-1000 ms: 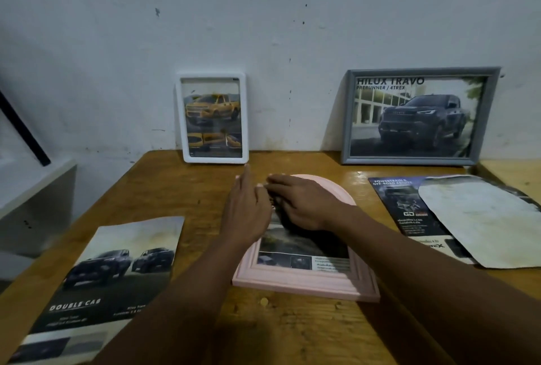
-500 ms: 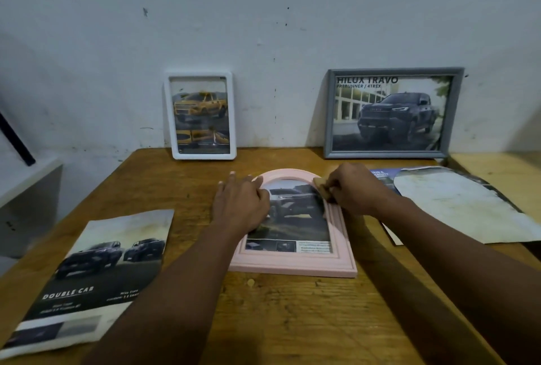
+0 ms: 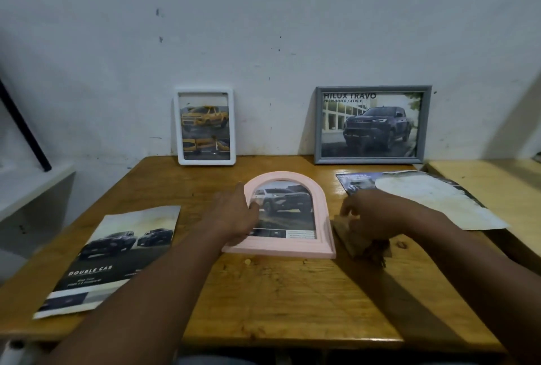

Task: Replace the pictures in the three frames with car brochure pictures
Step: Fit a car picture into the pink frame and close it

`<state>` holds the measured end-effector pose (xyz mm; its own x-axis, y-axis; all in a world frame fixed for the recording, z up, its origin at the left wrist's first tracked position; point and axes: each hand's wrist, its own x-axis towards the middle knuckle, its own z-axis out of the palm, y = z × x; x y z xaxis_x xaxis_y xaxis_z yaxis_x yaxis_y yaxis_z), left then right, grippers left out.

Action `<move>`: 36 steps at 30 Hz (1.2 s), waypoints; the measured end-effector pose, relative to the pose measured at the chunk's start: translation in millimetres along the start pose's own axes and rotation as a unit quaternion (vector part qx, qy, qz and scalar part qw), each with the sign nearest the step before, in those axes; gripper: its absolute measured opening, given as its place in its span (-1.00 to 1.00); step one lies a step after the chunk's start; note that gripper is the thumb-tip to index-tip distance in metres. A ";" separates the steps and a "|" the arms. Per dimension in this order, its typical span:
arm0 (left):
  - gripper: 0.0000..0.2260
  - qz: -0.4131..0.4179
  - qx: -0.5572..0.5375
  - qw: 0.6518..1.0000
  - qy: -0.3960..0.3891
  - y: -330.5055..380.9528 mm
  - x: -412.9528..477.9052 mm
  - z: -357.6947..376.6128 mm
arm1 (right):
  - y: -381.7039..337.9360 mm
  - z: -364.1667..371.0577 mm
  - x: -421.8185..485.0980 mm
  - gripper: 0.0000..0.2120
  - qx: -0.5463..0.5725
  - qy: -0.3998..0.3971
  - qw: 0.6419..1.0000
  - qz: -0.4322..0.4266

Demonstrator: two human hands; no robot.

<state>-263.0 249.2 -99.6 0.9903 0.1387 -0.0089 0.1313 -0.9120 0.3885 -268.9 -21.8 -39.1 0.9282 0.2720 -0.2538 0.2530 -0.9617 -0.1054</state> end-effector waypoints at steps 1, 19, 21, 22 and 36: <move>-0.47 0.000 -0.002 1.000 0.004 1.7 -3.9 -3.6 | -3.5 2.3 4.8 -0.61 0.017 0.035 0.999 0.011; -0.37 -0.049 -0.134 0.990 0.018 24.9 19.2 -35.2 | -45.5 -13.3 61.9 -0.58 0.244 0.133 0.958 0.070; -0.40 -0.022 -0.156 0.985 0.075 23.4 29.5 -41.4 | -45.8 -23.4 63.9 -0.53 0.268 0.192 0.943 0.051; -0.42 -0.003 -0.169 0.980 0.103 23.3 33.7 -44.9 | -45.5 -28.1 66.2 -0.51 0.288 0.223 0.931 0.037; -0.32 0.116 -0.209 0.955 0.174 26.0 95.5 -28.4 | -38.6 -23.0 131.5 -0.20 0.294 0.309 0.899 -0.098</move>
<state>-166.3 249.7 -64.1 0.9060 0.1370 0.4004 -0.1924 -0.7094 0.6780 -150.2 50.3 -46.3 0.9019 0.1890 0.3884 0.4088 -0.6639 -0.6262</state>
